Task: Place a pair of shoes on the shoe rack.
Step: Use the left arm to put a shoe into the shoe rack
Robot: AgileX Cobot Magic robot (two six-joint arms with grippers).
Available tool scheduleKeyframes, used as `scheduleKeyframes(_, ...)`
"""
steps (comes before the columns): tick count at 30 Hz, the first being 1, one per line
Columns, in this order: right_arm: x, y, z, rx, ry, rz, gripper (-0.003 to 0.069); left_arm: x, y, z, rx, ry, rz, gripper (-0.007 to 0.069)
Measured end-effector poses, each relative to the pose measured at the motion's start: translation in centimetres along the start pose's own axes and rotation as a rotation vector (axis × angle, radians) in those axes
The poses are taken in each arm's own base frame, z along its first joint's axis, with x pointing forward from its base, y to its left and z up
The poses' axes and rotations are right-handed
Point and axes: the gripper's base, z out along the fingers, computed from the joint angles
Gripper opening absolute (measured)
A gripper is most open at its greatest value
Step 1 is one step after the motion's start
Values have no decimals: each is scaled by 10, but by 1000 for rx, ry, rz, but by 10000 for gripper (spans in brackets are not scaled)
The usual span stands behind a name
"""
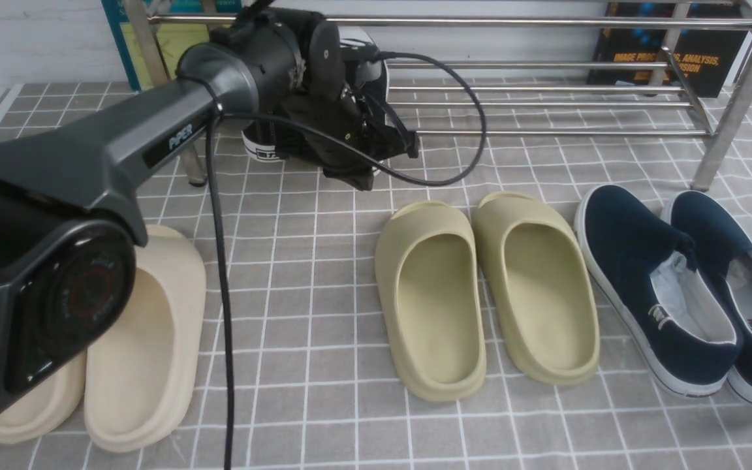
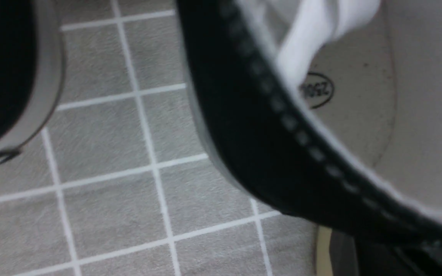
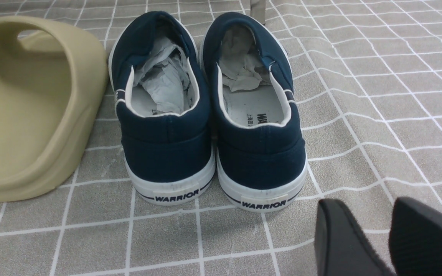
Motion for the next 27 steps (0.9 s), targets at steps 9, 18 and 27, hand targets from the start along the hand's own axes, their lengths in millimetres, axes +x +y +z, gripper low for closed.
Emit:
scheduleKeyframes(9,0,0,0,0,0,-1,239,-20,2,-12,-40,-134,-17,-13)
scheduleKeyframes(18,0,0,0,1,0,-2,239,-19,3,-11,-47,-131,-16,-13)
scheduleKeyframes(27,0,0,0,1,0,-2,239,-26,2,-97,-102,-156,21,-13)
